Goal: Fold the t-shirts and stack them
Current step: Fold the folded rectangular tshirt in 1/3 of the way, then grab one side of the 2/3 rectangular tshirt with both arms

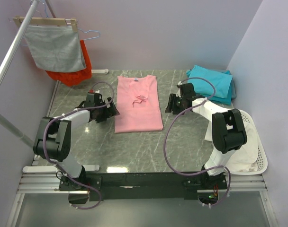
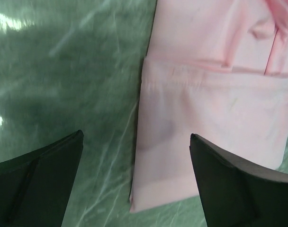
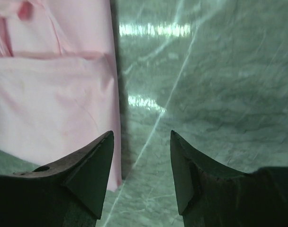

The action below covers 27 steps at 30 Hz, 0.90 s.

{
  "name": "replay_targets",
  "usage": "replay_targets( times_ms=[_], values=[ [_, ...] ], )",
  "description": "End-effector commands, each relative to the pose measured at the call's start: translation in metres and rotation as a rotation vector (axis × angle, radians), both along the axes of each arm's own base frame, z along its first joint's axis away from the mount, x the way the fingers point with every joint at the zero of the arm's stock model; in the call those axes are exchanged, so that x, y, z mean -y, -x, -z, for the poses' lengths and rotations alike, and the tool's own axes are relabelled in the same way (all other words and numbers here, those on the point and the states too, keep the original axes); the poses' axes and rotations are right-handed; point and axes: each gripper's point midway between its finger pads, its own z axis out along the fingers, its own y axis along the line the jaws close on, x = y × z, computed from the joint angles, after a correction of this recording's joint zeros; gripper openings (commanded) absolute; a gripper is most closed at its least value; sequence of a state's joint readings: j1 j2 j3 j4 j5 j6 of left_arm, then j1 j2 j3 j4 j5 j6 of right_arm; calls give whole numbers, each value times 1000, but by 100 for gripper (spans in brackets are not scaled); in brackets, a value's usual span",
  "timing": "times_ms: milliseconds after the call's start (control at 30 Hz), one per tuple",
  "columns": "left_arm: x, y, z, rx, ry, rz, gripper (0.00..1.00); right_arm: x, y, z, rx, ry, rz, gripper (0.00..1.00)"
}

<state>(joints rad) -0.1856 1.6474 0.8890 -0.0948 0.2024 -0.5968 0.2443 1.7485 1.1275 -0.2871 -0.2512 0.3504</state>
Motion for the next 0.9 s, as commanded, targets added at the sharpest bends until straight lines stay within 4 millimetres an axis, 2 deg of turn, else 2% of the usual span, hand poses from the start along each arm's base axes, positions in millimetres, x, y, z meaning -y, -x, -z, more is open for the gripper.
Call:
replay_targets(
  times_ms=[0, 67, 100, 133, 233, 267, 300, 333, 467, 700, 867],
  values=[
    [7, 16, -21, 40, 51, 26, 99, -8, 14, -15, 16, -61, -35, 58],
    [7, 33, -13, 19, 65, 31, 99, -12, 24, -8, -11, -91, -52, 59],
    [9, 38, -19, 31, 83, 42, 99, -14, 28, -6, -20, -99, -57, 59],
    [10, 50, -12, 8, 95, 49, 100, -17, 31, -7, -23, -120, -68, 59],
    [12, 66, -13, 4, 122, 69, 98, -20, 43, 0, -51, -149, -69, 59],
    [11, 76, -6, -18, 126, 70, 97, -22, 52, 5, -75, -172, -78, 59],
    [12, 78, -10, 1, 135, 73, 97, -23, 56, 6, -82, -183, -81, 59],
    [13, 86, -5, -15, 150, 78, 96, -26, 57, 6, -77, -201, -91, 59],
    [18, 99, -2, -14, 196, 91, 94, -34, 75, 15, -127, -249, -106, 59],
    [27, 96, 3, 39, 259, 103, 90, -41, 84, 31, -167, -248, -112, 59],
    [34, 87, 6, 48, 289, 124, 71, -54, 84, 43, -204, -245, -112, 59]
  ],
)
